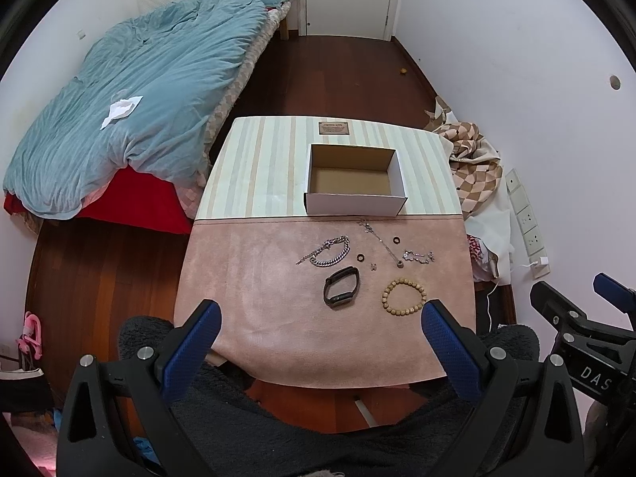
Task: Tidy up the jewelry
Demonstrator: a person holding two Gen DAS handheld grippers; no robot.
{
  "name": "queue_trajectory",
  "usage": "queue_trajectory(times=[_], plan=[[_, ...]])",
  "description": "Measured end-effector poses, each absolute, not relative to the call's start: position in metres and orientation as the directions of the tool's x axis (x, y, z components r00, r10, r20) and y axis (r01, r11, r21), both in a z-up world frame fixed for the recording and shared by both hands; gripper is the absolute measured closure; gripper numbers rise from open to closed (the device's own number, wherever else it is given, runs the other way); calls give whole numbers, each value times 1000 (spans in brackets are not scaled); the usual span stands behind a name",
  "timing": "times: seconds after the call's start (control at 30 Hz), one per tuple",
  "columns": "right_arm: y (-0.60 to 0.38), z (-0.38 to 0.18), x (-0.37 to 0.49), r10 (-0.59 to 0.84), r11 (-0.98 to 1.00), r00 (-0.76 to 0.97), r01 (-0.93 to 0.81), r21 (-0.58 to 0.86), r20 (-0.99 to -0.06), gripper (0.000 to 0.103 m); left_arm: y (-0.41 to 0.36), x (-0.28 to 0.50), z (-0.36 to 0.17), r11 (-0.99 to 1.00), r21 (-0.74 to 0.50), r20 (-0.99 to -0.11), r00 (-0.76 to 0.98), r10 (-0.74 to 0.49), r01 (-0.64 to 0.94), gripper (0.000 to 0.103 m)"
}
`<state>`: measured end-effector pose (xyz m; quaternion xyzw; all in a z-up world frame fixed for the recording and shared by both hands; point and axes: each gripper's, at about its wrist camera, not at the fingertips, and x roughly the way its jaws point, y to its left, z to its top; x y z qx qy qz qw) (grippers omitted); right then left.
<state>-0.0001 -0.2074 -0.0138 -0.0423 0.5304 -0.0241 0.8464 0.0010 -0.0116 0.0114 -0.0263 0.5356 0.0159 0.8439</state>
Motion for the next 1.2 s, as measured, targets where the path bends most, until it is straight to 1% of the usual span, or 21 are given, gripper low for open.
queue_trajectory(times=[0.93,1.07,1.2], plan=[[-204,-9,-1,-73,996,455,-6,-84,-887,0,-4,-4,11,997,-42,-905,426,-12,-60,0],[-208,-13,2,-74,997,455,9,-79,-888,0,-6,1,5,998,-23,-906,424,3,-55,0],[-212,-35,13,-82,997,433,29,-77,-898,0,-1,16,-15,998,23,-903,427,47,-60,0]])
